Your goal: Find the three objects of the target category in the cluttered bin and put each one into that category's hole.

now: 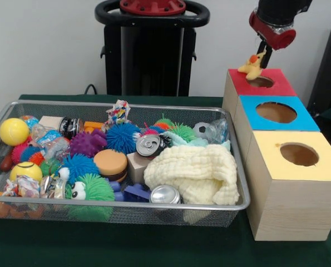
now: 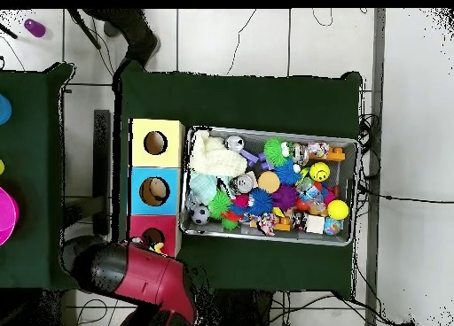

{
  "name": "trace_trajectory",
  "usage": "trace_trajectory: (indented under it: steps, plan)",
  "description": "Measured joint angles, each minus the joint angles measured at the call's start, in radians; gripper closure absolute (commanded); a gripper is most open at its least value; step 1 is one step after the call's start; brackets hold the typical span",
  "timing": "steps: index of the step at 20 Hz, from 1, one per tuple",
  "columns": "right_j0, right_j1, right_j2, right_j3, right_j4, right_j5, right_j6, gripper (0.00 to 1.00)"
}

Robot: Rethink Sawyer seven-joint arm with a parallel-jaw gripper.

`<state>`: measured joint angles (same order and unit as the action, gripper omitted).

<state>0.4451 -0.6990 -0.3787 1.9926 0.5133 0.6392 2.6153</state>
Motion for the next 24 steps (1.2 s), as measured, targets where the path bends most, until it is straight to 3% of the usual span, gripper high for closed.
trace_trajectory:
  steps: [7, 24]
  plan:
    - [-0.020, -0.007, 0.027, 0.025, 0.001, -0.065, 0.000, 1.00]
    - [0.000, 0.012, 0.032, 0.014, 0.002, -0.101, 0.000, 1.00]
